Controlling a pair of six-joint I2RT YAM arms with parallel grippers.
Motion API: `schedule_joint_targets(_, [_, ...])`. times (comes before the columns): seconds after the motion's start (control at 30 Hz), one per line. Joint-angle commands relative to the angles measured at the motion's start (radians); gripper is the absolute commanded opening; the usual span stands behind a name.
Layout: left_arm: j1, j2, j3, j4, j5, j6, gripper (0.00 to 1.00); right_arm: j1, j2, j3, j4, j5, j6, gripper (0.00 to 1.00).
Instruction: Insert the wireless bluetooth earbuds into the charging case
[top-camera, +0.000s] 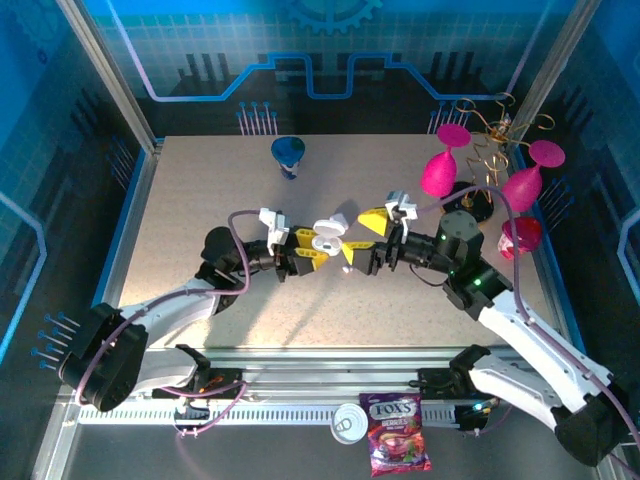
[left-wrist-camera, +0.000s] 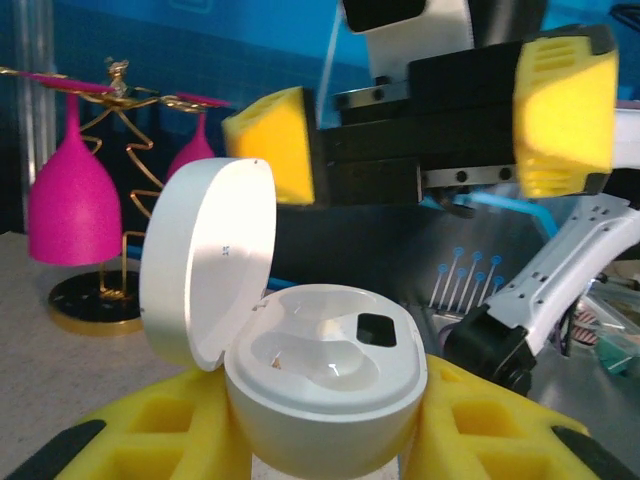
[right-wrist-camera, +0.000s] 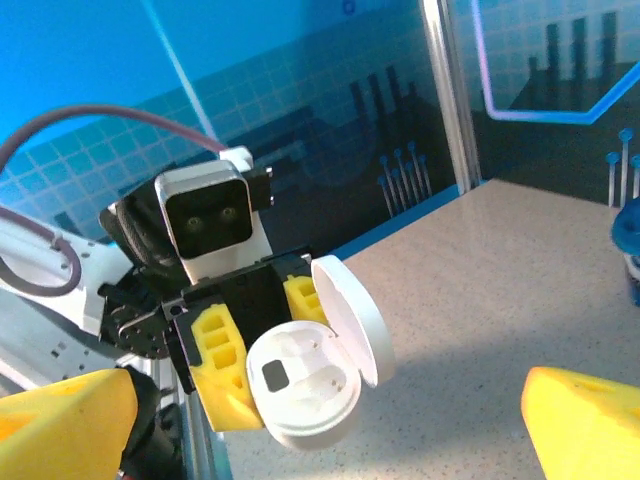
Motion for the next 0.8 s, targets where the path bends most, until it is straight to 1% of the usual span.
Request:
schedule_joint_targets(0.0, [0.016, -0.038, -0.025, 0.046, -0.059, 0.043, 0.18, -0.024, -0.066, -0.067, 0.057, 0.113, 0.023, 1.0])
schedule_joint_targets(0.1, [0.024, -0.061, -0.041, 0.049, -0.083, 0.049, 0.18, -0.047, -0.08, -0.091, 0.011, 0.127, 0.066, 1.0])
schedule_joint_targets(0.17, [0.024, -0.085, -0.055, 0.043, -0.111, 0.064, 0.18, -0.05, -0.069, -0.09, -0.077, 0.157, 0.079, 1.0])
schedule_joint_targets(0.23, [0.024, -0.113, -0.063, 0.024, -0.134, 0.081, 0.18, -0.052, -0.052, -0.086, -0.18, 0.215, 0.094, 0.99])
schedule_joint_targets(0.33, [0.025, -0.156, -0.067, -0.023, -0.143, 0.104, 0.18, -0.052, 0.0, -0.07, -0.363, 0.298, 0.113, 0.95])
schedule_joint_targets(0.37, [0.024, -0.168, -0.067, -0.041, -0.144, 0.11, 0.18, -0.051, 0.025, -0.066, -0.405, 0.308, 0.114, 0.93])
schedule_joint_targets(0.5, [0.024, -0.209, -0.067, -0.093, -0.141, 0.13, 0.18, -0.028, 0.107, -0.064, -0.44, 0.304, 0.114, 0.86])
schedule_joint_targets(0.6, [0.024, -0.23, -0.068, -0.11, -0.137, 0.134, 0.18, 0.011, 0.188, -0.028, -0.496, 0.392, 0.071, 0.82])
schedule_joint_targets(0.67, [0.024, -0.244, -0.068, -0.119, -0.135, 0.135, 0.18, 0.036, 0.261, 0.012, -0.544, 0.449, 0.031, 0.76])
schedule_joint_targets(0.77, [0.025, -0.269, -0.07, -0.14, -0.134, 0.14, 0.18, 0.069, 0.361, 0.077, -0.596, 0.495, -0.015, 0.68])
